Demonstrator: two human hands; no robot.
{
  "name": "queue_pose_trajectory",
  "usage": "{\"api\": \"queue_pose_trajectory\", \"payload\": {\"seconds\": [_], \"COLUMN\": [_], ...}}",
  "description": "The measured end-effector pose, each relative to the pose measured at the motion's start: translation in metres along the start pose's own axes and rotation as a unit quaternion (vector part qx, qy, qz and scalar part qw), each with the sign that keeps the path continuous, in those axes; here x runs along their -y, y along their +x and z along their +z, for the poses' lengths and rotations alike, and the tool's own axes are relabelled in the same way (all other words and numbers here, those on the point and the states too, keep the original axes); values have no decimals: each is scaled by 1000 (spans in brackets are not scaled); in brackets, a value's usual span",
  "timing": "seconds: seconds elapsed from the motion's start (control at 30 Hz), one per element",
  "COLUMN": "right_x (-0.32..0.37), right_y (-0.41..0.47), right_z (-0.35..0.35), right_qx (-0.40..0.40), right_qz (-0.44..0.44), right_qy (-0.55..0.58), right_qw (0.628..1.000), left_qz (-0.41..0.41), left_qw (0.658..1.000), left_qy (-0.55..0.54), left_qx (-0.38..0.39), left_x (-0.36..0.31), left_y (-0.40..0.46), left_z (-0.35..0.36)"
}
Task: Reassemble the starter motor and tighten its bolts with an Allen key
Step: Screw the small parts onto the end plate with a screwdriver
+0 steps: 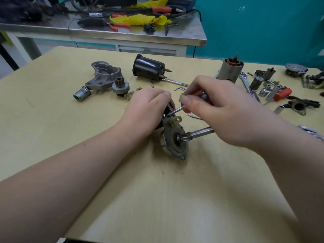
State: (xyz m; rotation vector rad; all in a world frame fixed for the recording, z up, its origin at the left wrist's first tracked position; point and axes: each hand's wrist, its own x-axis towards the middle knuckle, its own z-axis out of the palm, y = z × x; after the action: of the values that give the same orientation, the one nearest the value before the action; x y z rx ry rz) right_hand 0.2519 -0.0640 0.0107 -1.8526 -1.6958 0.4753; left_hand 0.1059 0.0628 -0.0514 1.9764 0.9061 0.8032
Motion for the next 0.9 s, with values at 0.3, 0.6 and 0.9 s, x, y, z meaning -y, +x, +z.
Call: {"api": "queue_pose_trajectory", "payload": {"seconds": [0.3,0.6,0.9], "right_x": [-18,-11,-13], "right_y": [-4,2,-1], "right_z": [6,11,3], "right_qx": [-9,-24,7], "right_qz": [-32,-24,-44], "right_qy": [85,19,-35], "right_qw": [996,999,998], "left_qz": [7,-17,-26], "left_qw": [1000,1000,999], "left_qy": [-9,-6,-28], "left_qx": [-1,9,16], "left_x": [0,1,-1], "left_y": [0,3,4], "left_z": [2,-1,2]}}
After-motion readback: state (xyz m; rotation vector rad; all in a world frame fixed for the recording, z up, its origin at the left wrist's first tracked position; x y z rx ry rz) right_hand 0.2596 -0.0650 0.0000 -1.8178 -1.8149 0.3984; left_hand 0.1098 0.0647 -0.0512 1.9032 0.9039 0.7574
